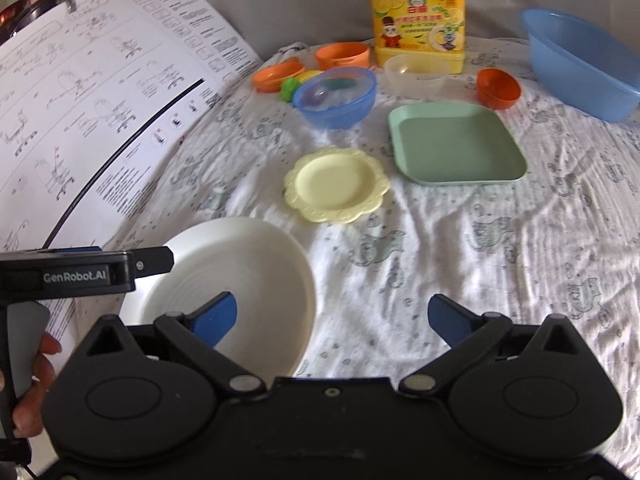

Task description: Organize plates and bowls

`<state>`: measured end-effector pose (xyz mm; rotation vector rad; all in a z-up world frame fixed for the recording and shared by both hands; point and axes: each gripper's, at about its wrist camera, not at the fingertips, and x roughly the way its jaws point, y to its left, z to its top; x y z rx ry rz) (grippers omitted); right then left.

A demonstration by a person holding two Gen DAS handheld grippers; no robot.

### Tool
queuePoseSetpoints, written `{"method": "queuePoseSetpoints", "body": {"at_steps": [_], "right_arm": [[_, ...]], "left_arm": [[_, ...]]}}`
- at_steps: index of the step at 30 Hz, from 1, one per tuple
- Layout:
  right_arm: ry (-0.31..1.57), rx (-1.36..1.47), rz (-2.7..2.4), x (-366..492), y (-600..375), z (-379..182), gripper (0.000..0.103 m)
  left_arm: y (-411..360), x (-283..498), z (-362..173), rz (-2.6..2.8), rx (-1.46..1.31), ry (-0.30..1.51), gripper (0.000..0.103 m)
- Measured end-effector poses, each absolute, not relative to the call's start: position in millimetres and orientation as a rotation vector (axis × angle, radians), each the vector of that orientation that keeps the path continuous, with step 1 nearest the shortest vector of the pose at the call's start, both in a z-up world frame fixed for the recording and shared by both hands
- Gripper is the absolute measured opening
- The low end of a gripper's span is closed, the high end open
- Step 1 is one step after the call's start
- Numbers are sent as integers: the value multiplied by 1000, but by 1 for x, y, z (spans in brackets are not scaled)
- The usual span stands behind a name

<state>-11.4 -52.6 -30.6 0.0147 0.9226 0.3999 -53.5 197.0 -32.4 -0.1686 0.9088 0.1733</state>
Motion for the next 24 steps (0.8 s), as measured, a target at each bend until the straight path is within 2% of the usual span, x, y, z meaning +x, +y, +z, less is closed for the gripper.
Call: {"method": "queuePoseSetpoints", "body": {"at_steps": [24], "right_arm": [[816, 143, 170, 69, -172, -27, 103]], "left_arm": [[88, 55, -10, 8, -59, 872, 103]]}}
